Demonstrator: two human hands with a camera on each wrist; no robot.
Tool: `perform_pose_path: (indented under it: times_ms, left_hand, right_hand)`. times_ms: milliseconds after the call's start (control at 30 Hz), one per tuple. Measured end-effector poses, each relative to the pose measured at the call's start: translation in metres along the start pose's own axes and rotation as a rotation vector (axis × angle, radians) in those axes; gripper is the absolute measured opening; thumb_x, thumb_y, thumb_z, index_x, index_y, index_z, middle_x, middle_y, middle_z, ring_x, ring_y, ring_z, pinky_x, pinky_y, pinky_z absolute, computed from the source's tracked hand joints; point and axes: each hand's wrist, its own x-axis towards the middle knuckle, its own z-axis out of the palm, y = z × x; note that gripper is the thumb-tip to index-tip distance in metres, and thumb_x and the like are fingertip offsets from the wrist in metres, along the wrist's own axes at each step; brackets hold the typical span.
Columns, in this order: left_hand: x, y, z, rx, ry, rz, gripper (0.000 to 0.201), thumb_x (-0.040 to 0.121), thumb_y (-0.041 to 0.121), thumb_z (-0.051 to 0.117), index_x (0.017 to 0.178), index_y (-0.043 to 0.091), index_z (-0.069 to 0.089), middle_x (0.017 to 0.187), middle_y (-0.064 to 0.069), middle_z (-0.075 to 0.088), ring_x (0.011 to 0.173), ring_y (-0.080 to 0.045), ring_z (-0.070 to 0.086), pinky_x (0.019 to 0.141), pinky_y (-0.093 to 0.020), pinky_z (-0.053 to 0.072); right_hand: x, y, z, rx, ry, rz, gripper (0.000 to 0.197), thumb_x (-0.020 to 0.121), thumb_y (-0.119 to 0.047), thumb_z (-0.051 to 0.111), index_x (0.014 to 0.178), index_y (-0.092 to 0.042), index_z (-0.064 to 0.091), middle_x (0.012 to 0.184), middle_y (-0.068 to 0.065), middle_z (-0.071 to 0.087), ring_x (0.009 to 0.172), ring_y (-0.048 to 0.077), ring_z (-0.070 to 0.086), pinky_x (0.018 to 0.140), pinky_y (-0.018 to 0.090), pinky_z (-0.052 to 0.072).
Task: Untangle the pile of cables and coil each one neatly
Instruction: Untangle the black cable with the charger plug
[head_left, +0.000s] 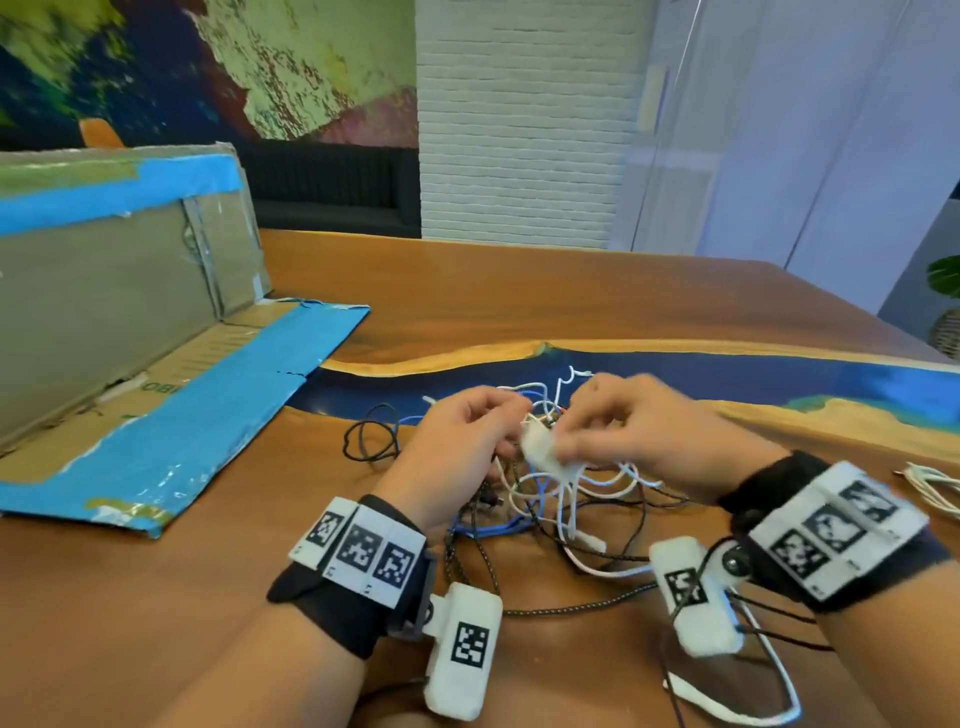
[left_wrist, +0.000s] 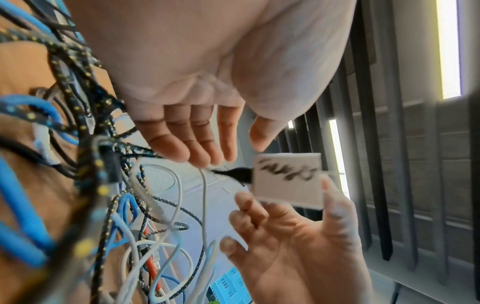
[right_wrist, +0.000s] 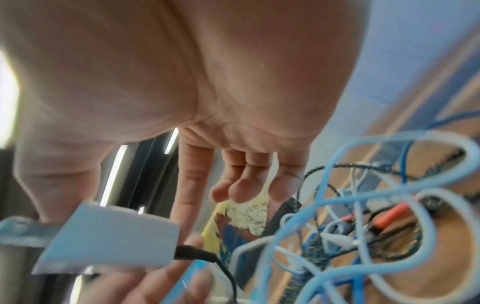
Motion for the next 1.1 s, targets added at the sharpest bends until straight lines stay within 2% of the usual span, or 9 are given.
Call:
perform_pose_path:
  times_ms: [167,267,367,500,667,733,800,900,1100]
  left_hand:
    - [-0.006,0.006,0.005,-0.133,-0.017,-0.039,0.041,0.105,0.045,0.045,0.107,0.008,0.062,0.075,-0.008,0.065,0.068,-0.024,0.061,0.061,-0.033,0.050]
    - [-0.008,0.009,0.006,-0.230,-0.091,-0.079,0.046,0.104,0.046,0.046,0.090,0.009,0.071,0.078,-0.011,0.070,0.067,-0.022,0.063,0.064,-0.034,0.049]
    - [-0.009,0.010,0.004,-0.236,-0.101,-0.053,0.035,0.104,0.029,0.051,0.090,0.006,0.074,0.083,-0.011,0.068,0.076,-0.027,0.061,0.070,-0.041,0.046]
    - [-0.014,0.017,0.004,-0.107,-0.120,-0.011,0.032,0.108,0.021,0.043,0.090,0.009,0.065,0.063,-0.011,0.062,0.063,-0.029,0.061,0.063,-0.036,0.053]
    - [-0.021,0.043,0.011,0.258,-0.443,-0.001,0.055,0.111,0.036,0.032,0.081,0.000,0.061,0.044,-0.010,0.043,0.041,-0.026,0.049,0.043,-0.020,0.041]
    - [-0.026,0.054,0.016,0.272,-0.551,0.037,0.056,0.111,0.034,0.031,0.072,0.001,0.054,0.042,-0.006,0.041,0.041,-0.026,0.048,0.040,-0.019,0.040]
    - [-0.028,0.062,0.014,0.157,-0.596,0.124,0.056,0.109,0.035,0.033,0.062,0.009,0.048,0.038,-0.001,0.038,0.037,-0.023,0.047,0.042,-0.024,0.039]
    - [-0.023,0.072,-0.009,-0.136,-0.346,0.264,0.055,0.102,0.038,0.034,0.049,0.024,0.044,0.032,0.003,0.032,0.031,-0.020,0.042,0.043,-0.031,0.027]
    - [-0.015,0.060,-0.048,-0.285,0.141,0.332,0.054,0.106,0.032,0.031,0.055,0.018,0.042,0.040,-0.002,0.027,0.035,-0.024,0.036,0.046,-0.031,0.030]
  right_hand:
    - [-0.001,0.012,0.006,0.788,0.038,-0.155,0.057,0.053,-0.046,0.095,0.091,-0.007,0.079,0.095,0.018,0.071,0.084,0.027,0.064,0.078,0.037,0.054]
    - [-0.007,0.004,0.023,0.557,0.020,-0.236,0.032,0.066,-0.017,0.089,0.095,-0.009,0.078,0.088,0.006,0.071,0.087,0.018,0.072,0.081,0.025,0.055]
    - [-0.012,0.003,0.033,0.275,0.021,-0.283,0.034,0.071,-0.016,0.089,0.103,-0.021,0.080,0.096,0.001,0.070,0.094,0.020,0.071,0.091,0.029,0.054]
    - [-0.010,0.013,0.040,0.572,0.285,-0.247,0.016,0.082,-0.014,0.074,0.097,-0.018,0.078,0.094,0.007,0.072,0.089,0.024,0.069,0.084,0.034,0.056]
    - [-0.018,0.018,0.039,0.464,0.231,-0.309,0.061,0.095,0.012,0.056,0.137,-0.032,0.057,0.144,-0.013,0.055,0.138,0.001,0.045,0.100,0.021,0.048]
    - [-0.022,0.019,0.037,0.472,0.088,-0.324,0.042,0.098,0.009,0.056,0.130,-0.017,0.064,0.141,-0.005,0.061,0.133,0.003,0.053,0.098,0.019,0.048]
    - [-0.025,0.019,0.034,0.505,0.043,-0.312,0.011,0.099,-0.004,0.061,0.098,-0.003,0.071,0.107,0.010,0.076,0.103,0.011,0.070,0.087,0.020,0.051]
    - [-0.020,0.029,0.032,0.652,0.158,-0.180,0.029,0.094,-0.018,0.068,0.072,-0.002,0.060,0.073,0.022,0.068,0.080,0.024,0.073,0.075,0.025,0.053]
    - [-0.007,0.049,0.037,0.728,0.293,0.012,0.016,0.093,-0.009,0.067,0.080,-0.007,0.057,0.057,0.008,0.058,0.061,0.026,0.065,0.069,0.040,0.057]
